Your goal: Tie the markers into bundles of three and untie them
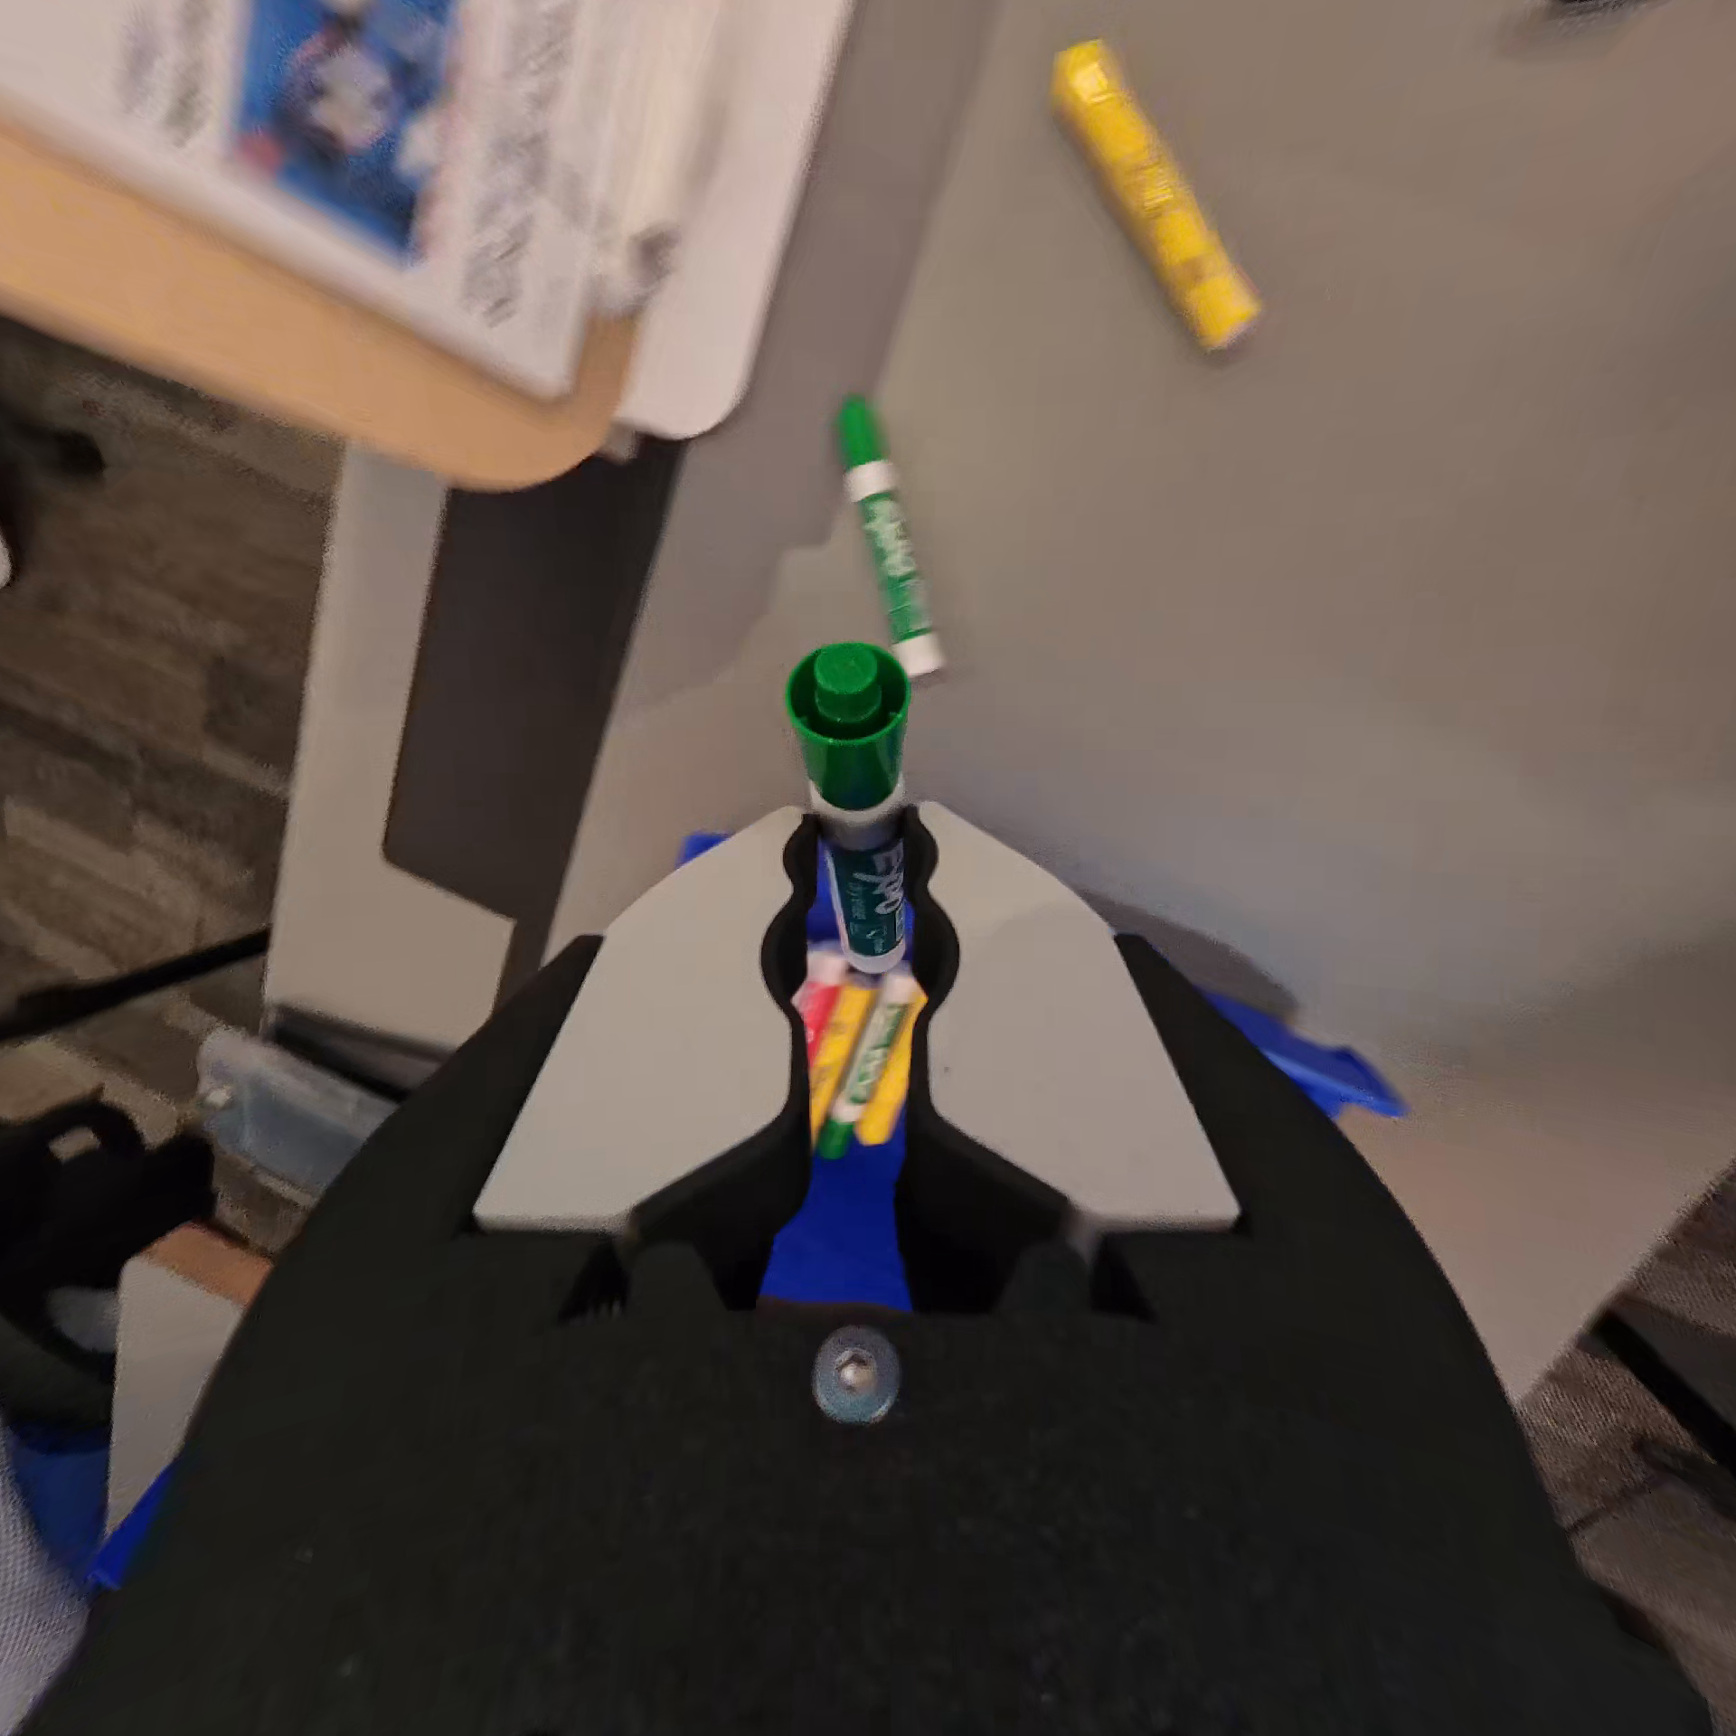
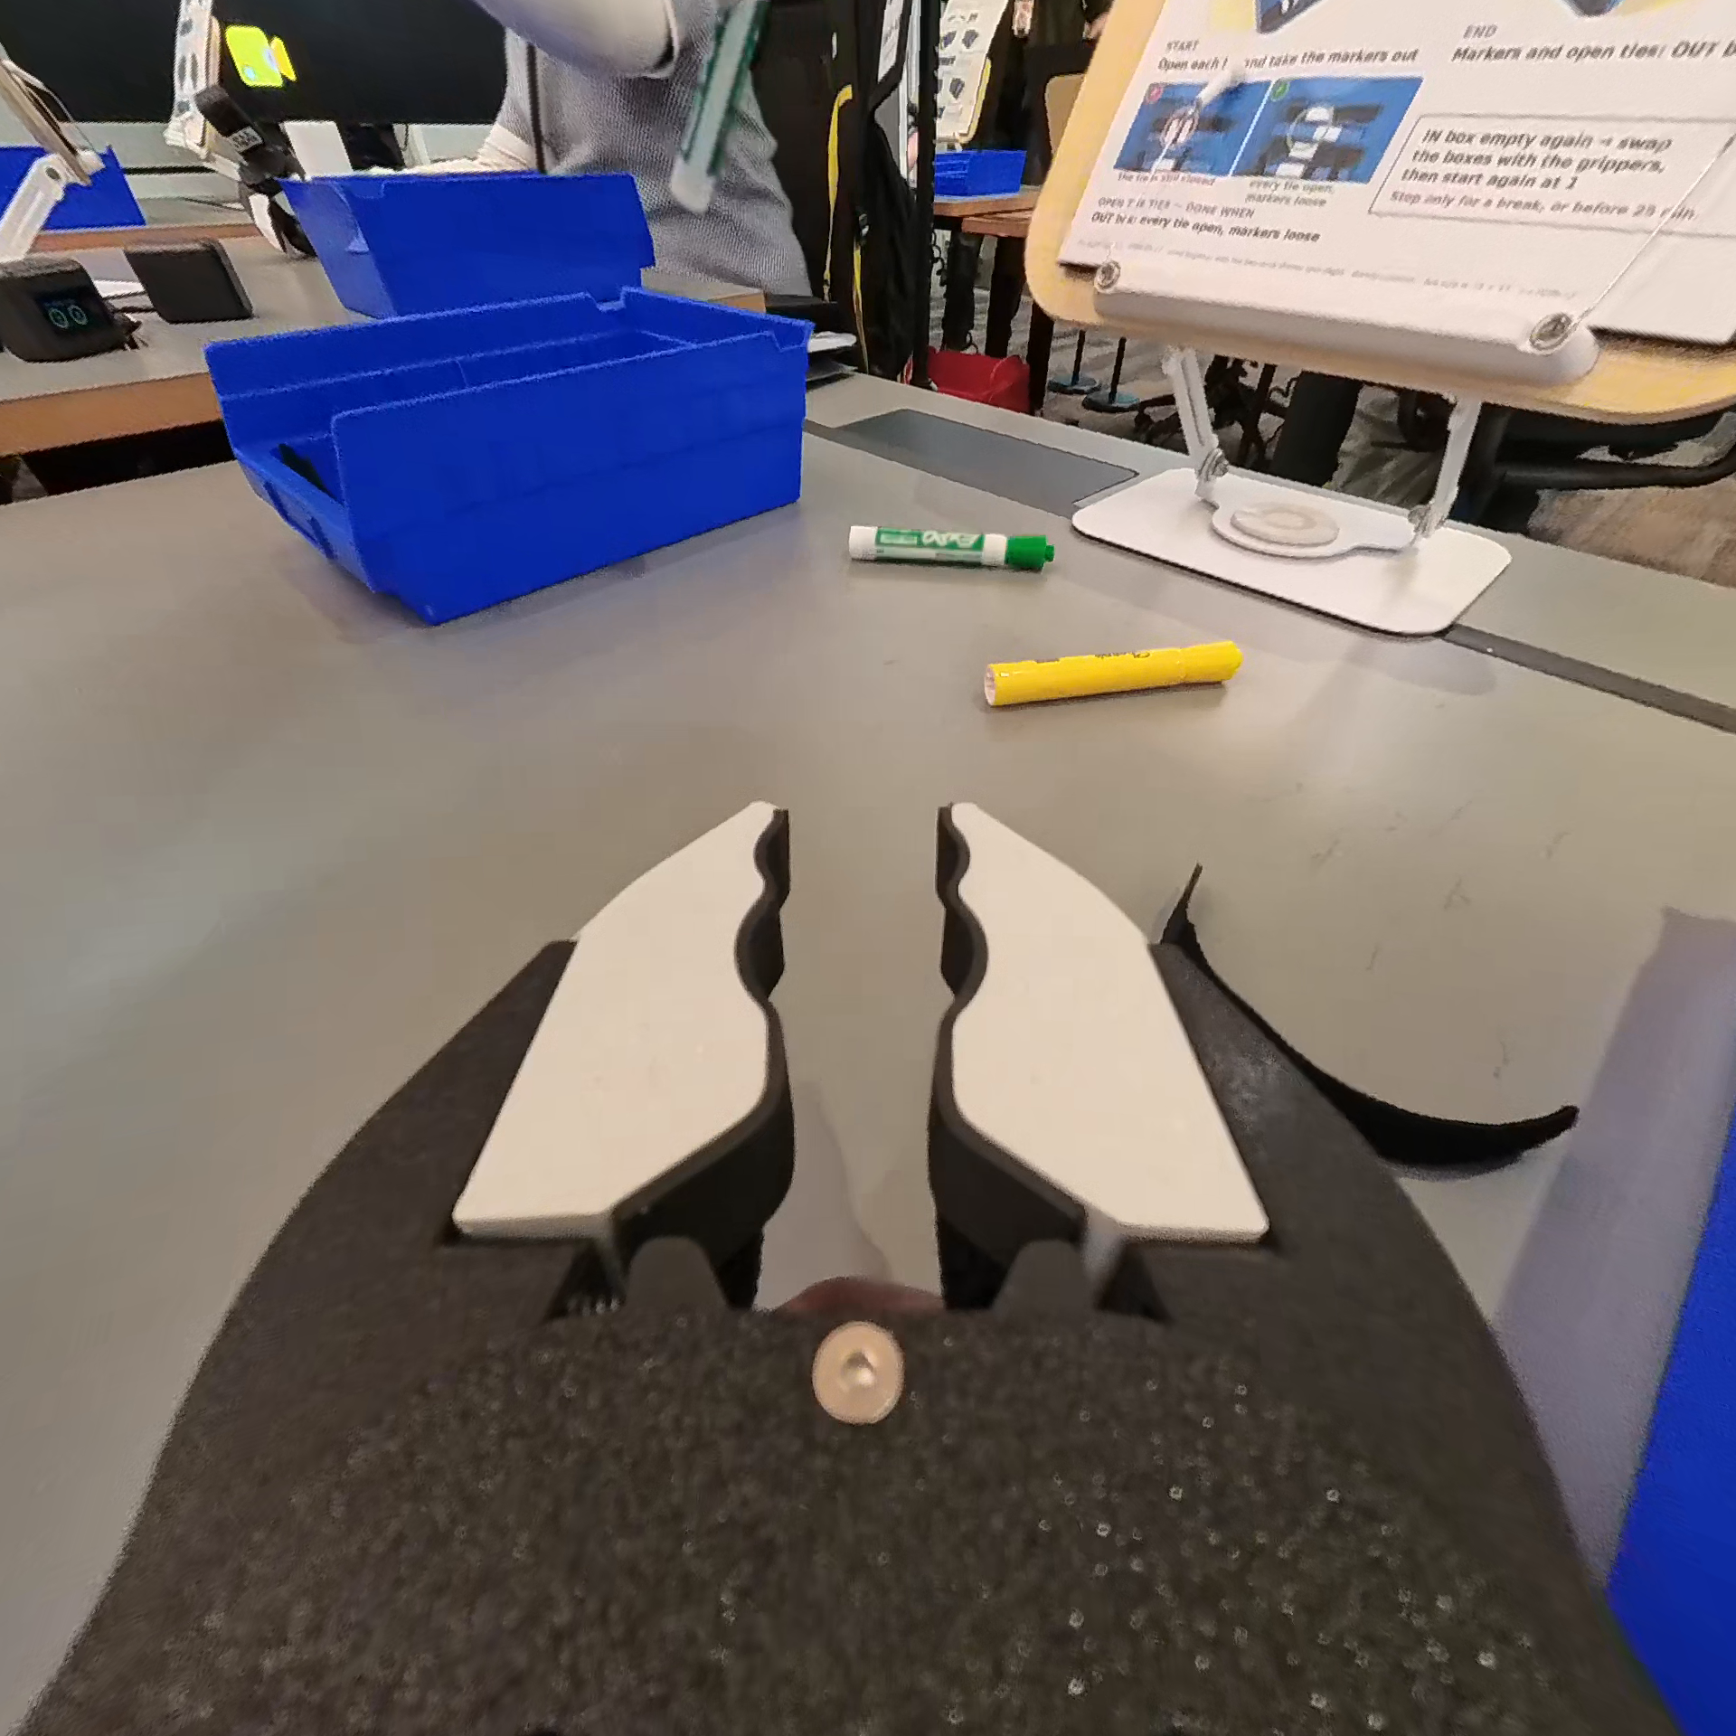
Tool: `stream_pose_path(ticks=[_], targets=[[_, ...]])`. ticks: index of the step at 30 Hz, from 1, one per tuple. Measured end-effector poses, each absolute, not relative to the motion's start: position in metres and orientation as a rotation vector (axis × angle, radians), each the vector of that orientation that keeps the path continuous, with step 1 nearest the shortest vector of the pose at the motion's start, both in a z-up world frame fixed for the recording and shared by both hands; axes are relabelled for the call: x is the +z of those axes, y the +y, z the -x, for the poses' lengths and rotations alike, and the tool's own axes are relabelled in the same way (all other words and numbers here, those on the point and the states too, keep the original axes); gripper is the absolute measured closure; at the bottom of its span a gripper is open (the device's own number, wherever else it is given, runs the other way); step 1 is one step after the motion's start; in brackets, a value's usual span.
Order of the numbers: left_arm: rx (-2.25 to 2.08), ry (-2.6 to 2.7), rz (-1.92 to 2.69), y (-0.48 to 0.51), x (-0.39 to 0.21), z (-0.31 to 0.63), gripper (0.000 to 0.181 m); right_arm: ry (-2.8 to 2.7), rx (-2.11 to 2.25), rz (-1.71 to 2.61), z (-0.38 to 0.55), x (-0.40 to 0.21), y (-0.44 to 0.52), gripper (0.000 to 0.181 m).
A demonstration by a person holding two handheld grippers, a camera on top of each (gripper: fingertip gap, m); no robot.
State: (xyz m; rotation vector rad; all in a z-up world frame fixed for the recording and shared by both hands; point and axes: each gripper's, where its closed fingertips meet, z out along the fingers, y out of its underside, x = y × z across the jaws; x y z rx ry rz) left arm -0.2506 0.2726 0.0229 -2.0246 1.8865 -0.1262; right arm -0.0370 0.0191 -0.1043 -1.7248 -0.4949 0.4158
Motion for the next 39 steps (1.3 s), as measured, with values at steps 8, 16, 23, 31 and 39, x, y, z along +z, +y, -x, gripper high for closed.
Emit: stream_pose_path(ticks=[8,16,23,31,39], targets=[[-0.104,2.142,2.047,0.151,-0.070,0.169,0.165,-0.512,0.392,1.696,0.039,-0.097,0.014,0.152],[0.028,2.264,2.092,0.119,-0.151,0.140,0.165,-0.503,0.363,1.704,0.029,-0.098,0.011,0.152],[0.026,2.177,2.130,0.129,-0.175,0.132,0.165,-0.487,0.356,1.706,0.022,-0.098,0.006,0.152],[-0.063,2.148,2.135,0.122,-0.184,0.138,0.151,-0.505,0.339,1.722,0.024,-0.102,0.005,0.152],[-0.230,1.663,2.202,0.203,-0.108,0.146,0.147,-0.526,0.327,1.732,0.027,-0.106,0.007,0.152]])
